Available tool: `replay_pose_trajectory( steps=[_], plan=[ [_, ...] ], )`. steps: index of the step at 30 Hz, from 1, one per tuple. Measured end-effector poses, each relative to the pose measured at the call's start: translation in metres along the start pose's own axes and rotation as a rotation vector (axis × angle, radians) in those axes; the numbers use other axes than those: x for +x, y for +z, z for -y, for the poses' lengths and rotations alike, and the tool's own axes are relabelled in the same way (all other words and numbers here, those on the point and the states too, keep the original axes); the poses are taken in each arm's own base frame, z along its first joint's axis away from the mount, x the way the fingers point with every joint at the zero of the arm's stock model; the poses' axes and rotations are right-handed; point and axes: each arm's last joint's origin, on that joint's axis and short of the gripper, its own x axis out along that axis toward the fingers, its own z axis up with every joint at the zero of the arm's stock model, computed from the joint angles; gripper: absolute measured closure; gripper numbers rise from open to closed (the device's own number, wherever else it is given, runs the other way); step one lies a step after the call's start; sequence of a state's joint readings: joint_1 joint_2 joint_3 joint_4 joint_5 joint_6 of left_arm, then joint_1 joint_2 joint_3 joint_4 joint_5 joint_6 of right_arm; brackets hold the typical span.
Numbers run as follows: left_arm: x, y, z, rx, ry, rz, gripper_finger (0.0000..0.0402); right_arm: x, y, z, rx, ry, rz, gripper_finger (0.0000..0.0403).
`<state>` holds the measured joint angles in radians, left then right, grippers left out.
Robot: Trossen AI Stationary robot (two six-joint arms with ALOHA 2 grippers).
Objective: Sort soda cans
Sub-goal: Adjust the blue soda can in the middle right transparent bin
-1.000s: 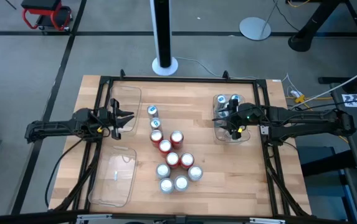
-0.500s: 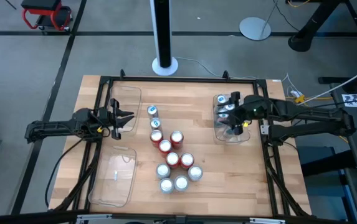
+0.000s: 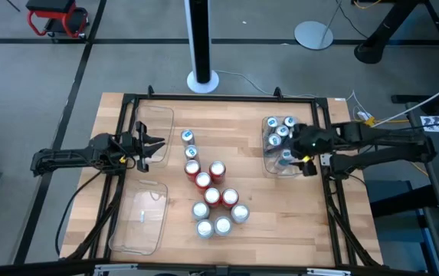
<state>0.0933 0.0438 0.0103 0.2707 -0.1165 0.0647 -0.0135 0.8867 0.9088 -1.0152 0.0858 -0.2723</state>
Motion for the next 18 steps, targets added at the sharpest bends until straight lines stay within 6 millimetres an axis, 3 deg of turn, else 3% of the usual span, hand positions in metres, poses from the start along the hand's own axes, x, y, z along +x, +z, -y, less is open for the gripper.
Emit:
replay_pose_trajectory(
  steps=[4, 18],
  plan=[
    [0.0, 0.0, 0.0, 0.0, 0.0, 0.0, 0.0343, 0.006, 0.002, 0.0, -0.004, -0.054, -0.052, 0.0058],
    [0.0, 0.0, 0.0, 0.006, 0.0, 0.0, 0.0343, 0.049, 0.008, -0.003, -0.007, 0.03, -0.256, 0.0059]
  ],
)
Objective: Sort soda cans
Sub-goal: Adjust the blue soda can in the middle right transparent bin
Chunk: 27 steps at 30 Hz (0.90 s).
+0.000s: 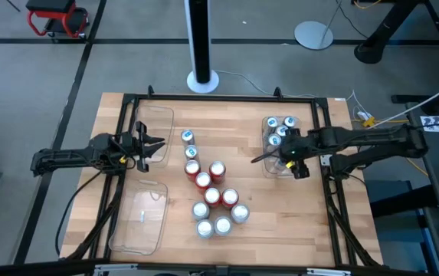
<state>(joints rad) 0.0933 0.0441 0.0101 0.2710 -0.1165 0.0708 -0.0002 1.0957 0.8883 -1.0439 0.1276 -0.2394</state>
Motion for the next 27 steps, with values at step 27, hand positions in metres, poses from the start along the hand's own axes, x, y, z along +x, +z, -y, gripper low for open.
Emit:
replay_pose_trajectory(
  steps=[27],
  plan=[
    [0.0, 0.0002, 0.0, -0.001, 0.0, 0.002, 0.0343, 0.0071, 0.0107, 0.0007, -0.026, 0.022, 0.049, 0.0164]
  ],
)
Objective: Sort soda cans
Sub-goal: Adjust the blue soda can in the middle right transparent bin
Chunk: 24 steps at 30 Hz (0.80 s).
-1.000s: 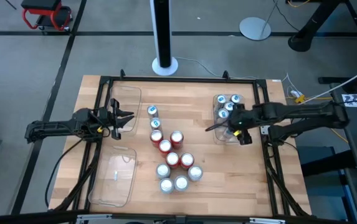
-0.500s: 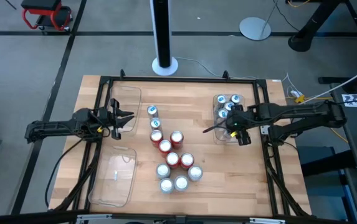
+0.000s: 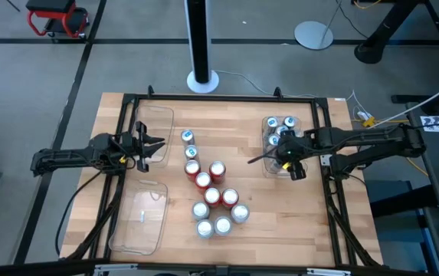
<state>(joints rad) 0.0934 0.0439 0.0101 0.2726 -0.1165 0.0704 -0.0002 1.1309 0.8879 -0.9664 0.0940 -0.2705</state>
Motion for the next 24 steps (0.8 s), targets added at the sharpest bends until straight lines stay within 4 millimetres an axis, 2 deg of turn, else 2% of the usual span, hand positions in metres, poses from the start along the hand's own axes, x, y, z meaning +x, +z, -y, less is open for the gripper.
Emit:
replay_pose_trajectory(
  steps=[6, 13, 16, 24],
  plan=[
    [0.0, 0.0, 0.0, 0.0, 0.0, 0.0, 0.0343, 0.001, 0.008, 0.002, -0.016, -0.02, 0.069, 0.0163],
    [0.0, 0.0, 0.0, 0.0, 0.0, 0.0, 0.0343, 0.014, 0.016, 0.003, -0.048, -0.017, 0.041, 0.0159],
    [0.0, 0.0, 0.0, 0.0, 0.0, 0.001, 0.0343, 0.018, 0.021, 0.004, -0.057, -0.014, 0.058, 0.0146],
    [0.0, 0.0, 0.0, 0.0, 0.0, 0.0, 0.0343, 0.015, 0.023, 0.005, -0.071, -0.018, 0.059, 0.0094]
  ],
)
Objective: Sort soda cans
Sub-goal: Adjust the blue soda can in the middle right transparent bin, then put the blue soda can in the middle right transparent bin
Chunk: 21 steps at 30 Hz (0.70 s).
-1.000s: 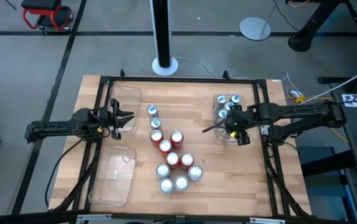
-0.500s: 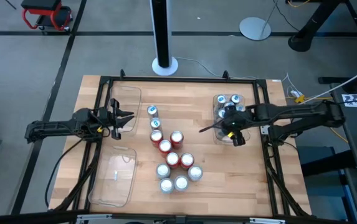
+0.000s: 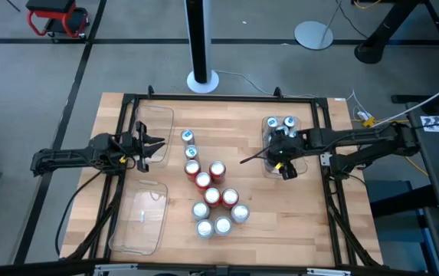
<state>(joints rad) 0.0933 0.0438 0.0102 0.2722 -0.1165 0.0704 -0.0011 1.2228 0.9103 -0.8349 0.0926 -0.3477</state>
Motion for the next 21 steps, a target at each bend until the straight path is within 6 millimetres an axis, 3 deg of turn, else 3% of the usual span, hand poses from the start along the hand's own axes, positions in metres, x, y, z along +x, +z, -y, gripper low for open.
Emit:
replay_pose_trajectory(
  steps=[8, 14, 21],
  plan=[
    [0.0, 0.0, 0.0, 0.0, 0.0, 0.0, 0.0343, -0.031, 0.011, 0.008, -0.005, -0.047, -0.029, 0.0084],
    [0.0, 0.0, 0.0, 0.0, 0.0, -0.001, 0.0343, -0.059, 0.026, 0.018, -0.029, -0.12, 0.046, 0.0082],
    [0.0, 0.0, 0.0, 0.0, 0.0, 0.0, 0.0343, -0.065, 0.043, 0.027, -0.113, -0.265, 0.16, 0.0082]
  ],
)
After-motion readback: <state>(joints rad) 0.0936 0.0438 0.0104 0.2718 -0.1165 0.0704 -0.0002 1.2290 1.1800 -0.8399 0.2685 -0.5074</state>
